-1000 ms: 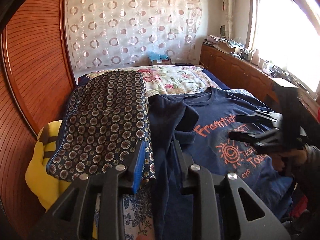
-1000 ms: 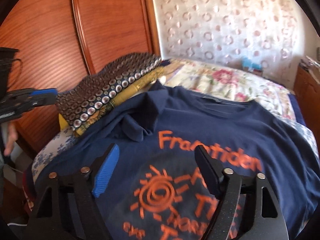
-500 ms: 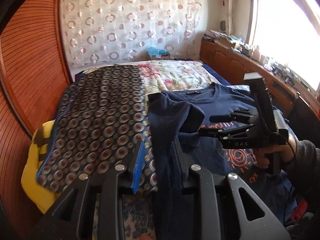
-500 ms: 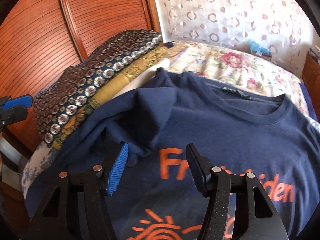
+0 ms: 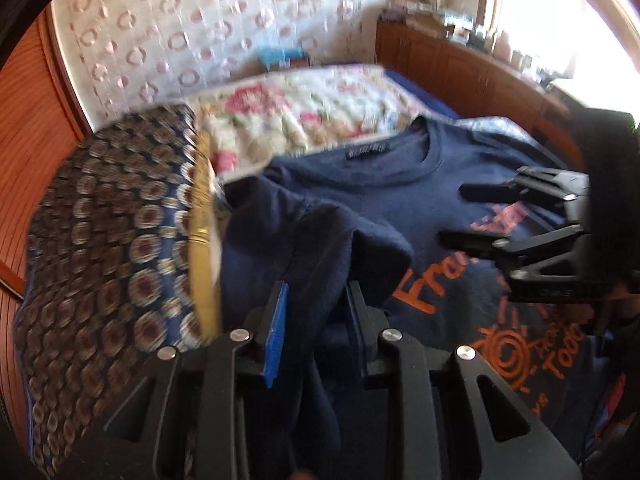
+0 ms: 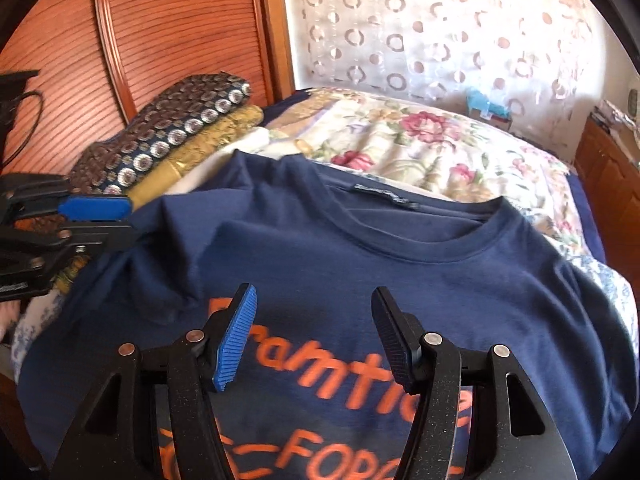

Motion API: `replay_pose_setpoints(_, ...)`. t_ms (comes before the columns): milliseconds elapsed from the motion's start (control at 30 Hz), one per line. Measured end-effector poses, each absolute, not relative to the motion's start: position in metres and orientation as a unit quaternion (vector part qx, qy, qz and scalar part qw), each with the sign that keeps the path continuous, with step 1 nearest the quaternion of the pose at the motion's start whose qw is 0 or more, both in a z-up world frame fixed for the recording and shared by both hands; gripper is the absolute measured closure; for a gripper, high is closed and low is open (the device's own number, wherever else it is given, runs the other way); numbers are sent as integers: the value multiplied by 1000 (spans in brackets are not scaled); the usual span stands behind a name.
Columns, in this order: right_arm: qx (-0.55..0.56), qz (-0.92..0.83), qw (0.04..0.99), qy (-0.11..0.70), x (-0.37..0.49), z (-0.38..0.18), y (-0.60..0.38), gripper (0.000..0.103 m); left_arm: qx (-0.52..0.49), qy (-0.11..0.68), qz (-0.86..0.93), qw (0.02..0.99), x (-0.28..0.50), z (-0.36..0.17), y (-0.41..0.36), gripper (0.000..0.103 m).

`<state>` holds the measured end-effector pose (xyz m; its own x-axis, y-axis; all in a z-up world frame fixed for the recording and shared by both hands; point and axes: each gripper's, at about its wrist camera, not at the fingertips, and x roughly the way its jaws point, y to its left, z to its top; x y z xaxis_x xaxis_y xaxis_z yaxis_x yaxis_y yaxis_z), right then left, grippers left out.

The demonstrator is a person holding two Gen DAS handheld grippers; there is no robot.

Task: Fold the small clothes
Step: 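Fold the held shirt side inward over the back, then open left gripper, then move the right gripper to the opposite shirt side and grasp its edge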

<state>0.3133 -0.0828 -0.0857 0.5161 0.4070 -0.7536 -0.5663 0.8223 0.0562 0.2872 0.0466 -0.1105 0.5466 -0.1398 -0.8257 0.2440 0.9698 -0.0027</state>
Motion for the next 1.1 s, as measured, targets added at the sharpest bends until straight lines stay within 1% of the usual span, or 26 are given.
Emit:
replay_pose_setpoints(133,-95,284,862,409,317,-92,-92,42,53,464,-112,877,302,-114,45,78)
replay_pose_setpoints(200,-92,289,860,411,317,-94,-94,42,46,451,-117,884,303,-105,46,103)
replay_pose_setpoints(300,-88,296,857,413,317,-95,-93,42,45,422,-93,901,301,-84,58,103)
replay_pose_setpoints(467,-89,315,854,405,314,-85,-85,42,17,373,2,928,291,-44,110,103)
replay_pose_setpoints(567,-89,329,853,395,312,-76,-74,42,-4,387,14,922,287,-47,136,103)
replay_pose_setpoints(733,-108,353,848,380,310,-65,-45,42,-5,408,7,913,278,-66,146,102)
replay_pose_setpoints(833,-113,362,846,376,307,-64,-36,42,-13,401,-14,916,266,-66,144,98)
replay_pose_setpoints(900,-117,362,845,375,305,-65,-35,42,-13,390,-23,920,263,-59,139,92)
replay_pose_setpoints(933,-118,360,846,375,304,-65,-36,42,-8,384,-24,923,258,-55,138,91)
replay_pose_setpoints(1100,-109,344,854,374,303,-60,-61,42,-5,351,-48,935,235,-32,124,84)
